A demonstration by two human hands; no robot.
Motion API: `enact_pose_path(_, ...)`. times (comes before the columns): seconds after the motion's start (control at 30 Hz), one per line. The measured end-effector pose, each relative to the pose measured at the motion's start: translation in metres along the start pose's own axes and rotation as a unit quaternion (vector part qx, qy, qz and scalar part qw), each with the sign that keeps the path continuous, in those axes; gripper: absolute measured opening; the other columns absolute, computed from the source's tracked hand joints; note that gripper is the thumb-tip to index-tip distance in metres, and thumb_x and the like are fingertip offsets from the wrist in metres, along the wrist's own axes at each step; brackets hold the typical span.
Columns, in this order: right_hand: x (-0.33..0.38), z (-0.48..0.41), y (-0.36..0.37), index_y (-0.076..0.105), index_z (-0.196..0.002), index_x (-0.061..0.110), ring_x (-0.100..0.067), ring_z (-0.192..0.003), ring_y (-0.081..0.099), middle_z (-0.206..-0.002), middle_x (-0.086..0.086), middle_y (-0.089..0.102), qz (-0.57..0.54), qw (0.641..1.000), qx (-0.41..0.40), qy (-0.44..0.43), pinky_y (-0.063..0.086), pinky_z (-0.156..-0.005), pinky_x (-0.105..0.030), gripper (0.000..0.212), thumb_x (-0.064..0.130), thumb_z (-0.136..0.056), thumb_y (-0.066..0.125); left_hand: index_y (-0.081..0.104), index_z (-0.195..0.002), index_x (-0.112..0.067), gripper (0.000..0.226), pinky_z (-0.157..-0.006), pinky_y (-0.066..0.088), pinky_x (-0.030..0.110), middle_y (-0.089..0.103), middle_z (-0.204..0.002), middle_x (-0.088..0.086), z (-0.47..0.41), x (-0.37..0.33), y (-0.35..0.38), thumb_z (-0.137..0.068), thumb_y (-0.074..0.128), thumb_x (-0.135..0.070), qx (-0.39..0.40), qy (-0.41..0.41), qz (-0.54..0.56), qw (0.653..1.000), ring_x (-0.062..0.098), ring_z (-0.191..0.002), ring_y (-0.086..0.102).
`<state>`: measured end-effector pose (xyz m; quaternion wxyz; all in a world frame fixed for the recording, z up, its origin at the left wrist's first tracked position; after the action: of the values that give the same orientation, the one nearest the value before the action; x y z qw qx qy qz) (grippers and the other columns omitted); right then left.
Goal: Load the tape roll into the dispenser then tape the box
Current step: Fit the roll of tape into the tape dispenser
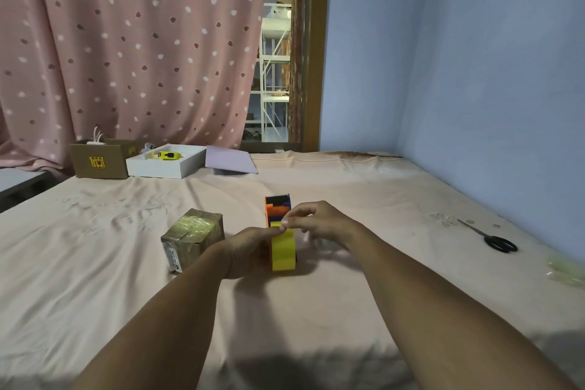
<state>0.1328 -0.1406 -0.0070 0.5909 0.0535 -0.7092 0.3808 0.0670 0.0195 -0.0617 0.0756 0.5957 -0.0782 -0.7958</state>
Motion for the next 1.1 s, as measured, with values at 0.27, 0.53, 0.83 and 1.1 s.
enact_pose_path(0.27, 0.016, -0.005, 0.002, 0.080, -0.092, 0.027, -0.013, -0.084, 0.061, -0.097, 0.003, 0.072, 0.206, 0.971, -0.062, -0.100, 0.051, -0.076, -0.033, 0.015, 0.031, -0.078, 0.083, 0.065, -0.128, -0.010, 0.077, -0.110, 0.044, 0.051, 0.066, -0.118, 0.017, -0.013, -0.002, -0.006, -0.078, 0.066, -0.067, -0.027, 0.005, -0.002, 1.000, 0.036, -0.114, 0.063)
enact_pose_path(0.53, 0.023, -0.008, 0.004, 0.076, -0.091, 0.017, -0.011, -0.074, 0.062, -0.086, 0.003, 0.068, 0.186, 0.979, -0.045, -0.072, 0.048, -0.063, -0.025, 0.010, 0.026, -0.089, 0.072, 0.070, -0.120, -0.007, 0.064, -0.107, 0.047, 0.050, 0.067, -0.113, 0.018, -0.013, -0.004, -0.010, -0.076, 0.076, -0.053, -0.003, 0.017, 0.003, 1.000, 0.034, -0.108, 0.064)
enact_pose_path(0.83, 0.019, -0.016, 0.006, 0.077, -0.095, 0.020, -0.020, -0.073, 0.069, -0.081, -0.001, 0.071, 0.237, 0.966, -0.086, -0.057, 0.059, -0.075, -0.036, 0.014, 0.018, -0.091, 0.064, 0.066, -0.123, 0.004, 0.044, -0.104, 0.050, 0.050, 0.067, -0.127, 0.025, -0.010, 0.000, -0.012, -0.080, 0.072, 0.001, 0.013, 0.031, -0.033, 0.999, 0.035, -0.111, 0.067)
enact_pose_path(1.1, 0.026, -0.017, 0.010, 0.064, -0.083, 0.028, -0.024, -0.096, 0.060, -0.102, -0.001, 0.069, 0.374, 0.919, -0.065, -0.108, 0.052, -0.081, -0.038, 0.010, 0.021, -0.089, 0.062, 0.064, -0.124, 0.007, 0.042, -0.104, 0.050, 0.050, 0.064, -0.129, 0.028, -0.008, -0.001, -0.012, -0.083, 0.067, 0.005, 0.016, 0.032, -0.036, 0.999, 0.036, -0.111, 0.066)
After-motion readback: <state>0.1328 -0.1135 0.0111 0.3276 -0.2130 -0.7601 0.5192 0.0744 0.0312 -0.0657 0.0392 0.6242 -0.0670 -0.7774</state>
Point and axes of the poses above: each hand's wrist, its own z-axis away from the middle knuckle, its own y-axis out of the palm, x = y × z, the point moved 3 cm from there along -z, towards the middle knuckle
